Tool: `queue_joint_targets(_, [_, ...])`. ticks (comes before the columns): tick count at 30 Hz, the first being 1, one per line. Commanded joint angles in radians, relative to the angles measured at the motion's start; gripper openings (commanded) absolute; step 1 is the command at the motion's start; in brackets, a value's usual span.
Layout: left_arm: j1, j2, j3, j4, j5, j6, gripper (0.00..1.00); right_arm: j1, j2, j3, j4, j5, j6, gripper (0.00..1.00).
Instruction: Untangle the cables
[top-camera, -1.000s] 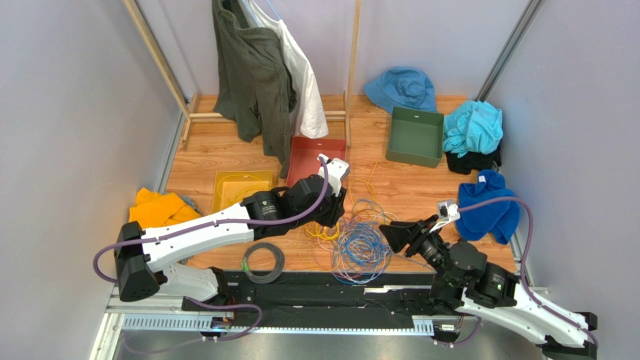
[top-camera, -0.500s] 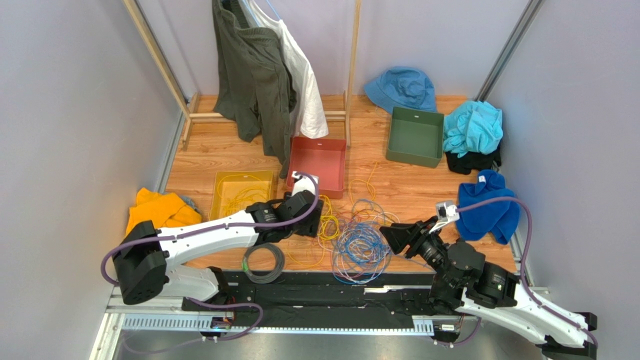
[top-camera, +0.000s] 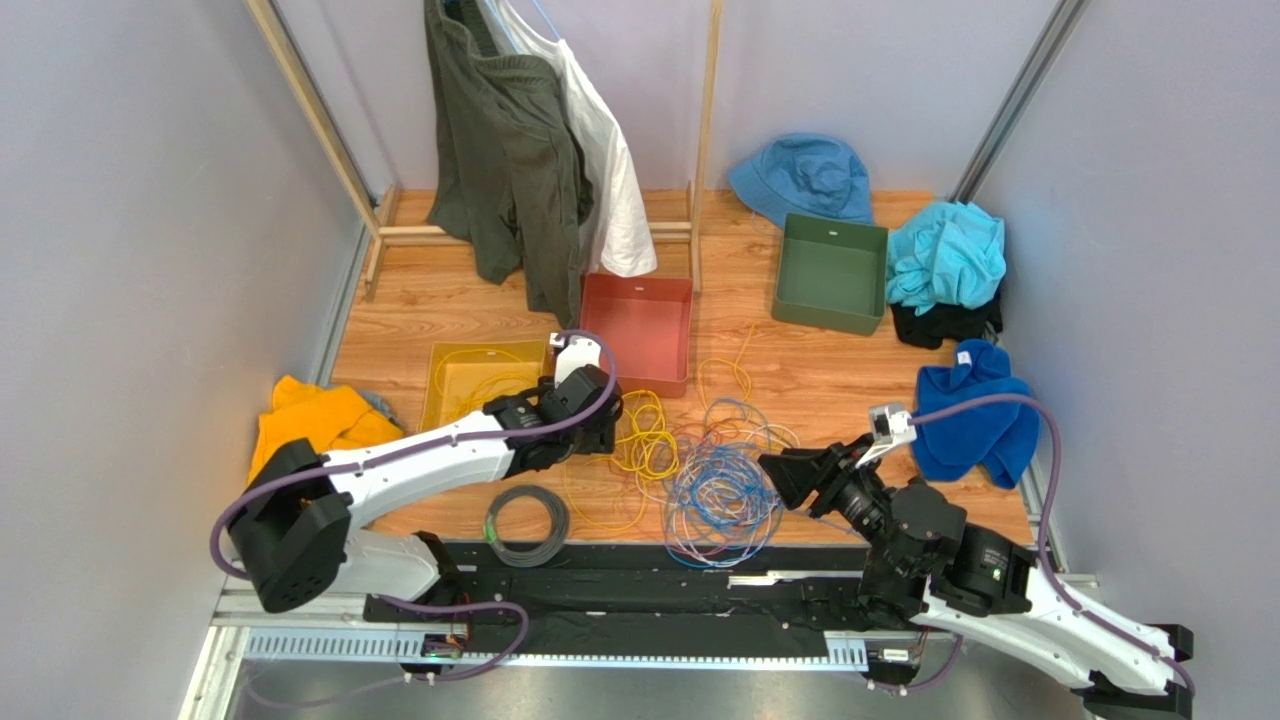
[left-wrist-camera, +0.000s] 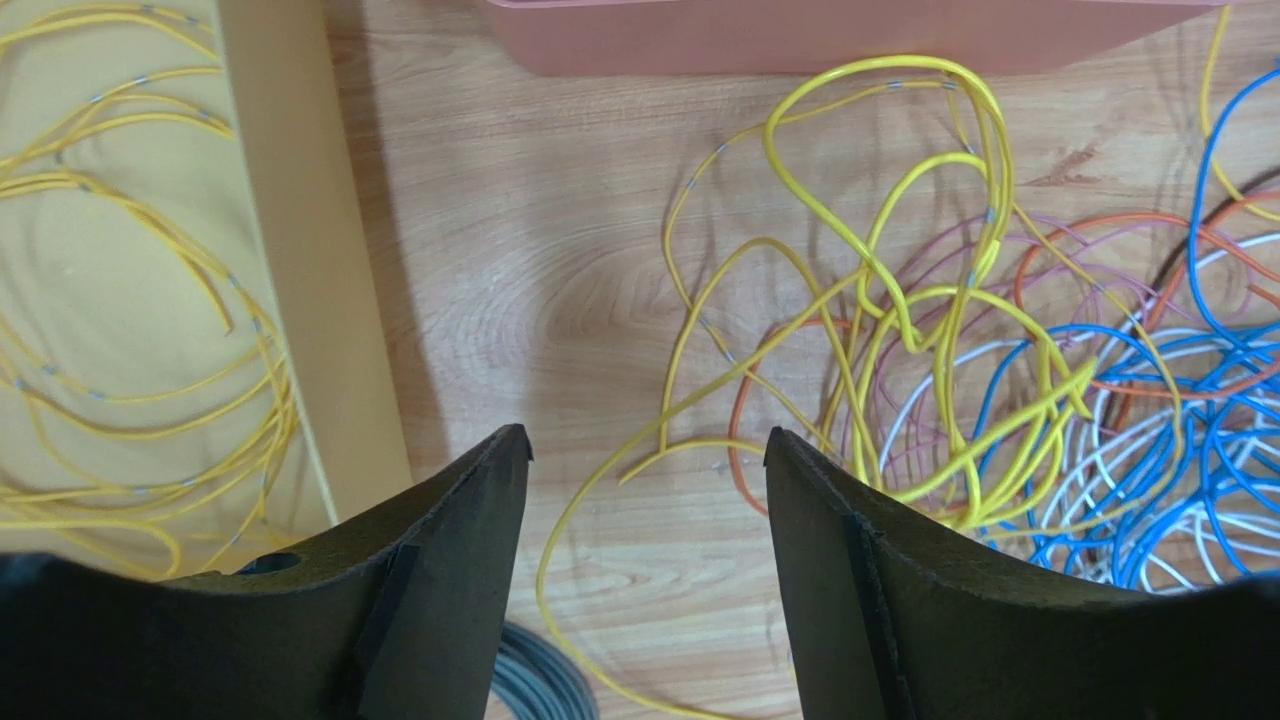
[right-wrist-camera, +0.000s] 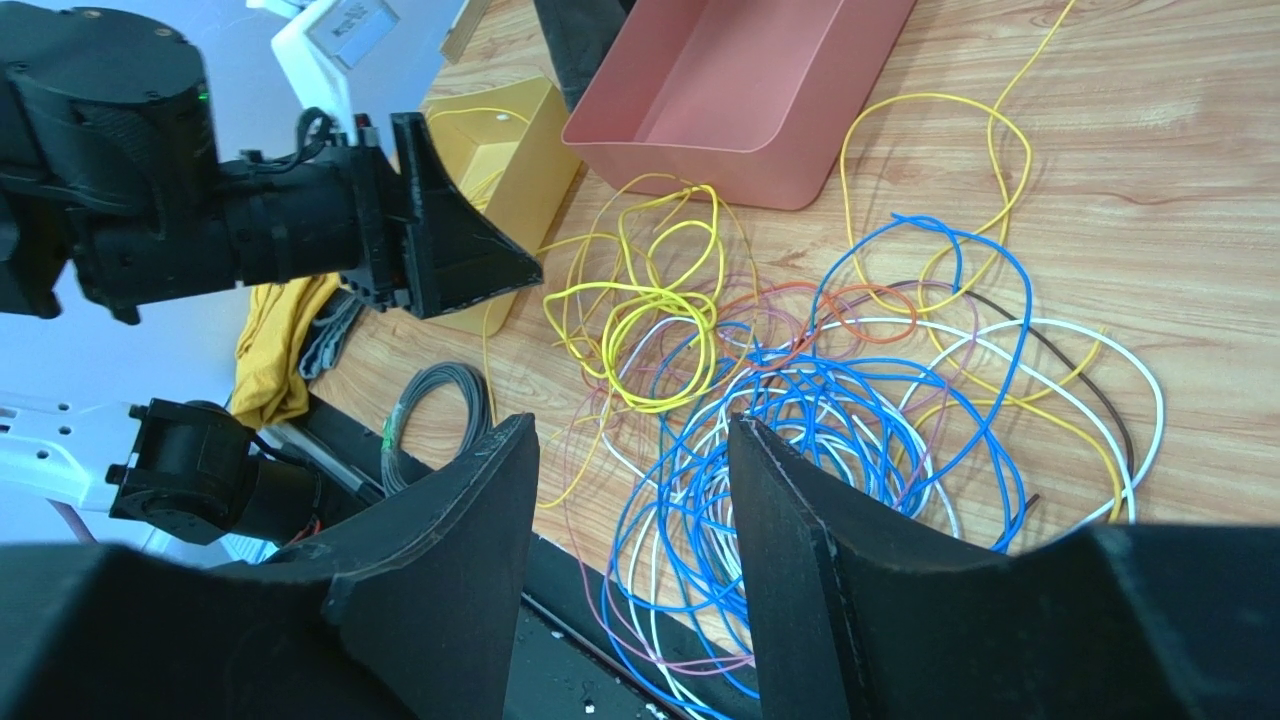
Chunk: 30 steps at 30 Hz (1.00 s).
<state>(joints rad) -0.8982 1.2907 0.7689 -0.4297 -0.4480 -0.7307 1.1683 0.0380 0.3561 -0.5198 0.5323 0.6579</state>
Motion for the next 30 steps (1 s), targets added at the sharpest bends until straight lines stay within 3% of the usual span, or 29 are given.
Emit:
queue_joint_targets(1, [0.041,0.085,0.021,0.083,0.049,0.017,0.66,0.002,-0.021,-0.005,-0.003,0.029,0.003,0.53])
queue_joint_targets(6, [0.070,0.133,0.000,0.120,0.081,0.019,0.48,0.002,-0.033,-0.003,-0.016,0.040,-0.003,0.53])
queue_joint_targets(8, [0.070,0.113,-0.003,0.115,0.077,0.025,0.33,0.002,-0.033,-0.005,-0.014,0.043,-0.003,0.53])
queue_joint_targets(14, [0.065,-0.120,0.021,0.016,0.089,0.043,0.00,0.002,-0.032,-0.012,-0.003,0.040,-0.001,0.53])
queue_joint_targets(18, [0.013,-0.308,0.116,-0.093,0.075,0.083,0.00,0.002,-0.026,-0.025,0.033,0.031,0.002,0.53])
queue_joint_targets(21, [-0.039,-0.343,0.280,-0.186,0.049,0.134,0.00,0.004,-0.010,-0.028,0.069,0.017,-0.003,0.53])
queue_joint_targets(30, [-0.197,-0.211,0.855,-0.369,0.002,0.309,0.00,0.002,0.063,0.000,0.087,-0.003,-0.006,0.53])
